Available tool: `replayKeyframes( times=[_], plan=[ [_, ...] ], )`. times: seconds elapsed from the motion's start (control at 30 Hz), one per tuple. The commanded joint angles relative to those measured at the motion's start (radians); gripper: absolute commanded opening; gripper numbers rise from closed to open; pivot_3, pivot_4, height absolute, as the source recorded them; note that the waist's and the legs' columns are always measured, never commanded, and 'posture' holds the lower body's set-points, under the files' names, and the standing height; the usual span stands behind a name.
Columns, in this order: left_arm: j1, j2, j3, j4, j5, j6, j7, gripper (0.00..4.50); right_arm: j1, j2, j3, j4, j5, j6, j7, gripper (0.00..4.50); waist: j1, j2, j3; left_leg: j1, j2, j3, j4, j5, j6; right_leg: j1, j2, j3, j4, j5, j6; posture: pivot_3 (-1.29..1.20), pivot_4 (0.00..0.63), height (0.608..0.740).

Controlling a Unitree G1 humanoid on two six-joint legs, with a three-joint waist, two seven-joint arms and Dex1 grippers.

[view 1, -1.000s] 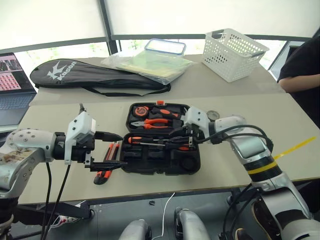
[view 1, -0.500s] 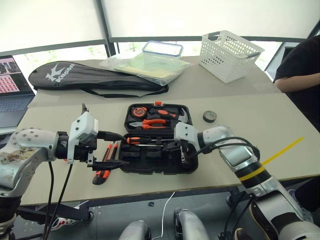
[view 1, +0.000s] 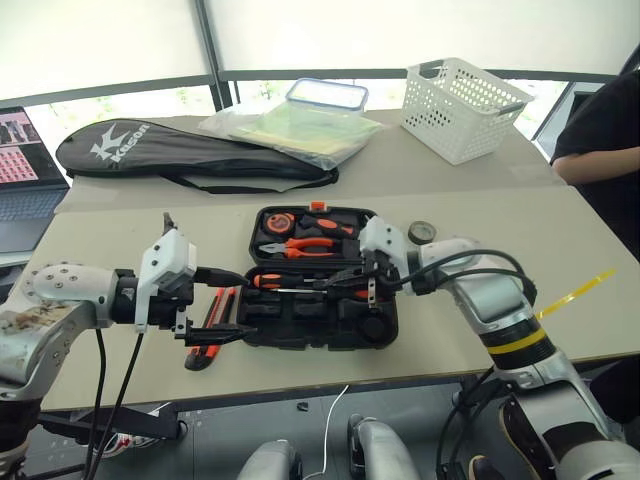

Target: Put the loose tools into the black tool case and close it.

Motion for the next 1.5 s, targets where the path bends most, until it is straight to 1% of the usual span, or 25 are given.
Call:
replayKeyframes(
  times=[0.03, 0.13, 0.23, 0.33, 0.43, 0.53, 0.6, 0.7, 0.8, 0.87, 0.93, 1.0, 1.13, 1.2, 1.27, 1.3, 1.33, 1.37, 1.4, 1.43, 1.5],
  plan=[
    [-0.023, 0.015, 0.022, -0.010, 0.001, -0.019, -0.004, 4.50, 0.009, 0.007, 0.039, 0.032, -0.056, -0.060, -0.020, 0.03, 0.000, 0.000, 0.000, 0.000, 0.000, 0.000, 0.000, 0.000, 0.000, 0.000, 0.000, 0.000, 0.000, 0.000, 0.000, 0.00, 0.150, 0.740],
    [-0.032, 0.016, 0.017, -0.006, 0.003, -0.018, -0.005, 4.50, 0.036, -0.010, 0.091, 0.044, -0.106, -0.107, -0.010, 0.03, 0.000, 0.000, 0.000, 0.000, 0.000, 0.000, 0.000, 0.000, 0.000, 0.000, 0.000, 0.000, 0.000, 0.000, 0.000, 0.00, 0.150, 0.740],
    [-0.032, 0.018, 0.018, -0.006, 0.004, -0.017, -0.007, 4.50, 0.045, -0.006, 0.088, 0.041, -0.116, -0.123, -0.022, 0.03, 0.000, 0.000, 0.000, 0.001, 0.000, 0.000, 0.000, 0.000, 0.000, 0.000, 0.000, 0.000, 0.000, 0.000, 0.000, 0.00, 0.150, 0.740],
    [-0.028, 0.019, 0.021, -0.006, 0.003, -0.014, -0.005, 4.50, 0.033, 0.013, 0.036, 0.017, -0.072, -0.090, -0.032, 0.03, 0.000, 0.000, 0.000, 0.002, 0.000, 0.000, 0.001, 0.000, 0.000, 0.001, 0.000, 0.000, 0.000, 0.000, 0.000, 0.00, 0.150, 0.740],
    [-0.011, 0.016, 0.037, -0.012, -0.001, -0.004, 0.012, 4.50, 0.013, 0.023, -0.052, -0.038, 0.034, -0.023, -0.011, 0.03, 0.000, 0.000, 0.000, 0.001, 0.000, 0.000, 0.001, 0.000, -0.001, 0.001, 0.000, 0.000, 0.000, 0.000, 0.000, 0.00, 0.150, 0.740],
    [0.042, 0.013, 0.092, -0.036, -0.020, 0.018, 0.038, 4.50, -0.019, 0.015, -0.108, -0.071, 0.103, 0.049, -0.001, 0.03, -0.002, 0.000, 0.000, 0.001, 0.000, 0.000, 0.000, 0.000, 0.000, 0.000, 0.000, 0.000, 0.000, 0.000, 0.000, 0.00, 0.150, 0.740],
    [0.082, 0.010, 0.125, -0.056, -0.027, 0.025, 0.052, 4.50, -0.036, 0.015, -0.118, -0.060, 0.112, 0.061, -0.008, 0.03, -0.005, 0.000, 0.000, 0.001, 0.001, 0.000, 0.000, 0.000, 0.000, 0.000, 0.000, 0.001, 0.000, 0.000, 0.000, 0.00, 0.150, 0.740],
    [0.127, 0.005, 0.152, -0.089, -0.033, 0.030, 0.071, 4.50, -0.050, 0.022, -0.085, 0.011, 0.061, 0.007, -0.018, 0.03, -0.004, 0.000, 0.000, 0.001, 0.001, 0.000, -0.001, 0.000, 0.000, 0.000, 0.000, 0.000, 0.000, 0.000, 0.000, 0.00, 0.150, 0.740],
    [0.137, 0.003, 0.162, -0.113, -0.046, 0.041, 0.090, 4.50, -0.048, 0.032, -0.034, 0.081, 0.010, -0.044, -0.014, 0.03, 0.001, 0.000, 0.000, 0.000, 0.001, 0.000, -0.001, 0.000, 0.000, 0.000, 0.000, 0.000, 0.000, 0.000, 0.000, 0.00, 0.150, 0.740],
    [0.140, 0.005, 0.166, -0.120, -0.054, 0.046, 0.098, 4.50, -0.042, 0.034, -0.006, 0.105, -0.015, -0.070, -0.006, 0.03, 0.001, 0.000, 0.000, 0.000, 0.000, 0.000, 0.000, 0.000, 0.000, 0.000, 0.000, -0.001, 0.000, 0.000, 0.000, 0.00, 0.150, 0.740],
    [0.151, 0.009, 0.176, -0.119, -0.050, 0.047, 0.106, 4.50, -0.016, 0.020, 0.055, 0.118, -0.065, -0.112, 0.010, 0.03, 0.001, 0.000, 0.000, 0.000, 0.000, 0.000, 0.000, 0.000, 0.000, 0.000, 0.000, 0.000, 0.000, 0.000, 0.000, 0.00, 0.150, 0.740],
    [0.169, 0.011, 0.192, -0.113, -0.039, 0.049, 0.119, 4.50, 0.001, 0.015, 0.077, 0.123, -0.092, -0.147, 0.010, 0.03, -0.001, 0.000, 0.000, 0.001, 0.000, 0.000, -0.001, 0.000, -0.001, 0.000, 0.000, 0.000, 0.000, 0.000, 0.000, 0.00, 0.150, 0.740],
    [0.266, -0.008, 0.309, -0.060, 0.007, 0.064, 0.188, 4.50, -0.019, 0.047, -0.024, 0.094, -0.025, -0.145, -0.033, 0.03, -0.007, 0.000, 0.000, 0.002, 0.001, 0.000, -0.001, 0.000, -0.001, 0.000, 0.000, 0.000, 0.000, 0.000, 0.000, 0.00, 0.150, 0.740],
    [0.303, -0.017, 0.346, -0.054, 0.011, 0.064, 0.204, 4.50, -0.025, 0.052, -0.055, 0.081, -0.004, -0.150, -0.040, 0.03, -0.006, 0.000, 0.000, 0.002, 0.001, 0.000, -0.001, 0.001, -0.001, 0.000, 0.001, 0.000, 0.000, 0.000, -0.001, 0.00, 0.150, 0.740],
    [0.407, -0.062, 0.458, -0.031, 0.041, 0.071, 0.245, 4.50, -0.058, 0.051, -0.160, 0.003, 0.125, -0.046, -0.026, 0.03, -0.006, 0.001, 0.001, 0.001, 0.001, 0.000, -0.001, 0.001, -0.001, 0.000, 0.001, 0.000, 0.000, 0.000, -0.001, 0.00, 0.150, 0.740],
    [0.452, -0.080, 0.503, -0.023, 0.052, 0.070, 0.256, 4.50, -0.070, 0.046, -0.197, -0.033, 0.176, -0.002, -0.018, 0.30, -0.008, 0.002, 0.001, 0.001, 0.001, 0.000, -0.001, 0.001, -0.001, 0.000, 0.000, 0.000, 0.000, 0.000, -0.001, 0.00, 0.150, 0.740],
    [0.532, -0.119, 0.584, -0.020, 0.070, 0.073, 0.266, 4.50, -0.082, 0.014, -0.243, -0.103, 0.266, 0.079, 0.016, 0.59, -0.010, 0.002, 0.001, 0.001, 0.001, 0.000, -0.001, 0.001, -0.001, -0.001, 0.000, 0.001, 0.000, 0.000, -0.001, 0.00, 0.150, 0.740],
    [0.598, -0.154, 0.652, -0.024, 0.073, 0.085, 0.273, 4.50, -0.082, -0.021, -0.273, -0.167, 0.337, 0.135, 0.052, 0.79, -0.012, 0.002, 0.001, 0.000, 0.001, 0.000, -0.002, 0.001, -0.001, -0.002, 0.000, 0.001, 0.000, 0.000, -0.001, 0.00, 0.150, 0.740],
    [0.660, -0.187, 0.712, -0.029, 0.075, 0.090, 0.277, 4.50, -0.080, -0.056, -0.297, -0.226, 0.400, 0.185, 0.081, 1.17, -0.012, 0.002, 0.001, -0.001, 0.002, 0.000, -0.003, 0.001, -0.001, -0.003, 0.000, 0.000, 0.000, 0.000, -0.001, 0.00, 0.150, 0.740],
    [0.706, -0.211, 0.750, -0.030, 0.085, 0.087, 0.283, 4.50, -0.076, -0.084, -0.313, -0.270, 0.445, 0.218, 0.100, 1.52, -0.011, 0.002, 0.001, -0.001, 0.002, -0.001, -0.004, 0.000, -0.001, -0.004, 0.000, 0.000, 0.000, 0.000, -0.001, 0.00, 0.150, 0.740],
    [0.768, -0.236, 0.777, -0.013, 0.123, 0.063, 0.300, 4.50, -0.068, -0.127, -0.335, -0.329, 0.510, 0.262, 0.115, 2.08, -0.003, 0.001, 0.000, -0.002, 0.005, -0.001, -0.005, -0.002, -0.002, -0.003, 0.001, -0.003, -0.001, 0.000, -0.001, 0.00, 0.150, 0.740]
  ],
)
